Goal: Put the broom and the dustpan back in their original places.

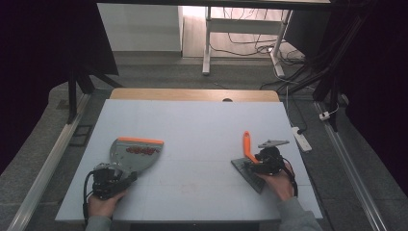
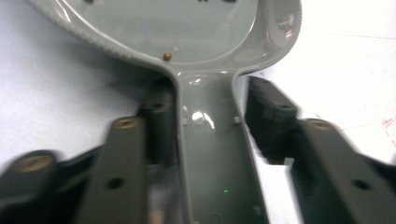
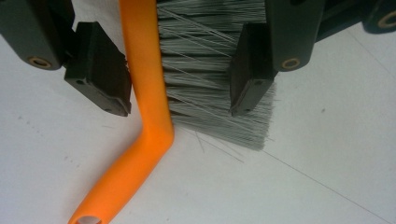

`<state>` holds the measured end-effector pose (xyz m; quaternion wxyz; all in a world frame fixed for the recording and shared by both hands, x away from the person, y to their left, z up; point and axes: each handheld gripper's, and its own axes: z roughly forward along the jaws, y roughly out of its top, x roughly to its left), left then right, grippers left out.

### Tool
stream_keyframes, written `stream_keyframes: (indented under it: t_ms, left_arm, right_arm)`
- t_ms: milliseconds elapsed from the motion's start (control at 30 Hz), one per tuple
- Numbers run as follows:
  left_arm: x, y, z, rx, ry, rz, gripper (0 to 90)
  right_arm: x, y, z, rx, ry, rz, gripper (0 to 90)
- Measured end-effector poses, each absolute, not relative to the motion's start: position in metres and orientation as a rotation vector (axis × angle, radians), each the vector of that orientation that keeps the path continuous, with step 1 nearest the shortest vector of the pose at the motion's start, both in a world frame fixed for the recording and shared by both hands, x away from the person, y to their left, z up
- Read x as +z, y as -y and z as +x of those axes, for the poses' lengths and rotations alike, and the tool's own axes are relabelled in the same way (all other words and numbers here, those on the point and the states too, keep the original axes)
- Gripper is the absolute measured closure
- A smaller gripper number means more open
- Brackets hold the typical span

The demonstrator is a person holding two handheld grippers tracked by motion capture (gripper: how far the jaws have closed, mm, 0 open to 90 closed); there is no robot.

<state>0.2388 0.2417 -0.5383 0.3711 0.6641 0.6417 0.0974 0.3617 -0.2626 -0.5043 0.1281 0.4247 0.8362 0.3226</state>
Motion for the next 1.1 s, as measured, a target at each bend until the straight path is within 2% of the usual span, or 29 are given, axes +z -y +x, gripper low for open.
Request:
stream_keyframes:
  t_ms: [67,167,400,833,1100]
  left_arm:
    - [-0.536,-0.241,0.237,0.277,-1.641,1.715,34.1]
    - [-0.531,-0.243,0.233,0.321,-1.622,1.729,27.0]
    - [-0.519,-0.247,0.228,0.395,-1.529,1.766,29.0]
    - [-0.51,-0.246,0.237,0.302,-1.278,1.857,32.7]
    - [-0.512,-0.237,0.246,0.249,-1.203,1.908,32.9]
  right_arm:
    - [-0.503,0.263,0.361,0.952,-2.42,1.225,40.1]
    - [-0.5,0.265,0.359,0.97,-2.409,1.215,40.1]
    - [-0.494,0.268,0.355,1.011,-2.418,1.151,40.3]
    - [-0.487,0.269,0.342,1.092,-2.488,0.994,42.0]
    - [-0.49,0.274,0.327,1.138,-2.518,0.903,42.7]
